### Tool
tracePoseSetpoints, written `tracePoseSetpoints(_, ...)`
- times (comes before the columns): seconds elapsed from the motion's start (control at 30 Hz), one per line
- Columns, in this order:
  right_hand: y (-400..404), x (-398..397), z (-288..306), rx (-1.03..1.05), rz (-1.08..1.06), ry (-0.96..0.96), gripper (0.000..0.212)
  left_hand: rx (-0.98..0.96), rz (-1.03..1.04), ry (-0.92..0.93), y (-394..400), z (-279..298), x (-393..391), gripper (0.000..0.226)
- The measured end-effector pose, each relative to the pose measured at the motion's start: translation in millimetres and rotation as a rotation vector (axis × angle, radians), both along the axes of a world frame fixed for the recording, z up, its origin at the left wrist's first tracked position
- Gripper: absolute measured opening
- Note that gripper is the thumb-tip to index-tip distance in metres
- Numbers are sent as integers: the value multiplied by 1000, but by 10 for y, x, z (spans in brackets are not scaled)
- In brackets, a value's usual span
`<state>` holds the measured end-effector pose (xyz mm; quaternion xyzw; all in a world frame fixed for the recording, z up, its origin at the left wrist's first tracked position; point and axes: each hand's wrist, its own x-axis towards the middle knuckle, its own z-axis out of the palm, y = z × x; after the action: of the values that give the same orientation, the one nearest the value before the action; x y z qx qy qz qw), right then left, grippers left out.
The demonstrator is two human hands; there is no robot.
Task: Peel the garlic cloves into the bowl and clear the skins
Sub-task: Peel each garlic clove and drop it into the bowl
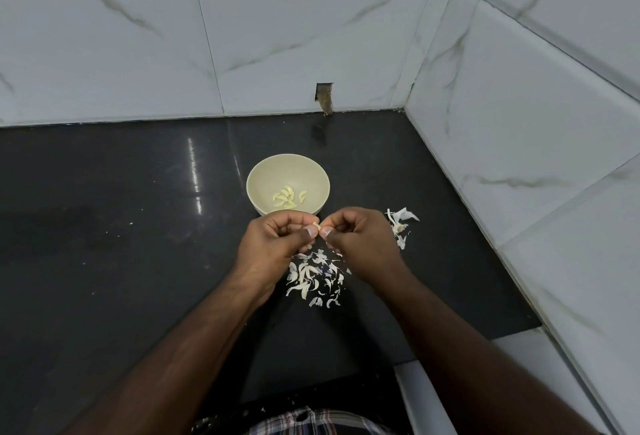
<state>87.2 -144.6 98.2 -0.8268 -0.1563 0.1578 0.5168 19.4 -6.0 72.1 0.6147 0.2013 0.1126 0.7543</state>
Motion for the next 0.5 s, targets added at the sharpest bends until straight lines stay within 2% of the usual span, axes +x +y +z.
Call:
tracePoseSetpoints(0.13,-26,39,62,158,-3,295,11,-16,-36,-4,12,2,-4,16)
tracePoseSetpoints(0.27,-29,56,76,201,7,448,19,-126,-20,15,-19,34,-3,15)
tracePoseSetpoints(0.37,-34,70,81,268,17,581,17,-195,-9,14,-50,72,-10,15)
tracePoseSetpoints(0.5,-32,85,58,358,40,787,17,-191,1,2,-63,85,-18,16)
